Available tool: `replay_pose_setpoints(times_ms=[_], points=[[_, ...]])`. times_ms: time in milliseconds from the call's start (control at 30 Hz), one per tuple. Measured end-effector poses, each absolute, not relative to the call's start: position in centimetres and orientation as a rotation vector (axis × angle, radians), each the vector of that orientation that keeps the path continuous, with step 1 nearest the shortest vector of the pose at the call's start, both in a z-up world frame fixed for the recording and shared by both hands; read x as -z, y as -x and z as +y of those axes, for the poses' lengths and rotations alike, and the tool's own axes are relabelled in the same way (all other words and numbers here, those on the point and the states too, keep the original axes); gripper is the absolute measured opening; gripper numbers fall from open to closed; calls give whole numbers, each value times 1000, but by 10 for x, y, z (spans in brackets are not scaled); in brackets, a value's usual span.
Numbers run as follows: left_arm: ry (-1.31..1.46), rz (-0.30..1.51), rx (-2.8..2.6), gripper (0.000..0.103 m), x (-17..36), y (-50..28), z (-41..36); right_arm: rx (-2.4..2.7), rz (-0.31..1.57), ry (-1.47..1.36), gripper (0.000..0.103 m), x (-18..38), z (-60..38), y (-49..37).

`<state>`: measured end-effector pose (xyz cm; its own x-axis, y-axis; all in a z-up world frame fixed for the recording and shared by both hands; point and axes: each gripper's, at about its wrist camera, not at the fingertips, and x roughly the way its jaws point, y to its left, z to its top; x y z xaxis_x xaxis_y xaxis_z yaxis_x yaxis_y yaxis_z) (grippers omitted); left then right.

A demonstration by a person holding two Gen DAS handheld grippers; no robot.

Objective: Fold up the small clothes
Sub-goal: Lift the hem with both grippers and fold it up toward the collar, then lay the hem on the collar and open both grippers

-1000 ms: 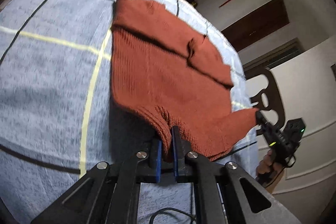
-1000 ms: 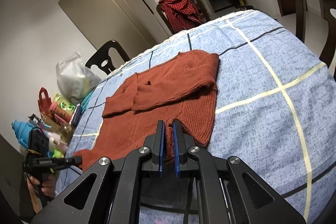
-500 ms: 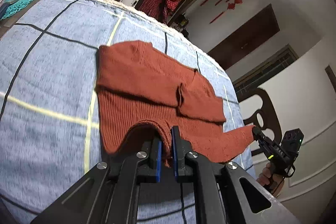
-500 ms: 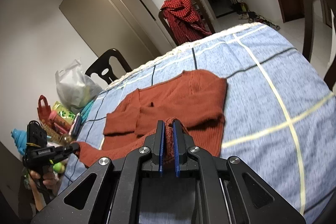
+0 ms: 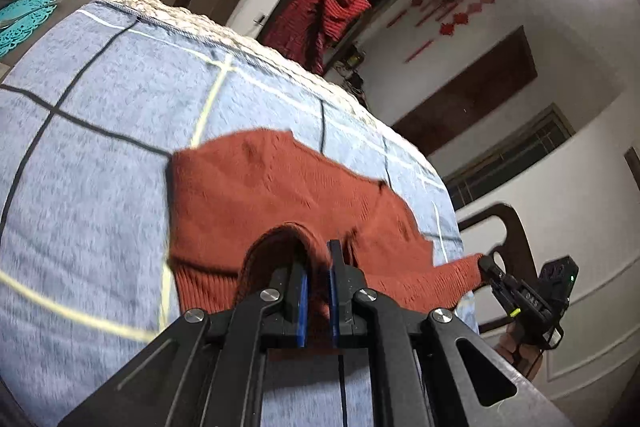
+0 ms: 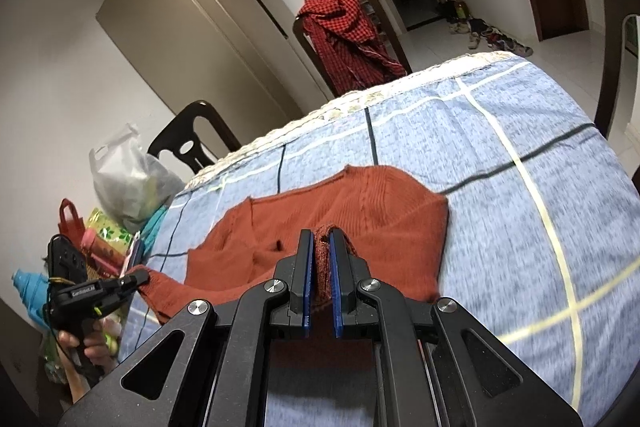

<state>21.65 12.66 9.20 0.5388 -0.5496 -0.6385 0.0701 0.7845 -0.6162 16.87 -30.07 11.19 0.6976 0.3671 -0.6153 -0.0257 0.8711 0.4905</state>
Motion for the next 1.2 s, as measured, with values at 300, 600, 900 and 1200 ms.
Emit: replay_pose_setpoints(times_ms=[300, 600, 900, 1200], points=[[638, 937, 359, 10, -85, -267, 130, -202, 840, -449, 8, -97, -294, -224], [492, 992, 304, 11, -69, -279, 114, -173, 921, -453, 8, -73, -291, -249], [346, 1027, 296, 42, -58, -276, 114, -199, 890, -527, 14, -67, -314, -246], [302, 1099, 323, 42, -42, -275, 105, -279, 927, -359, 30, -63, -304, -243]])
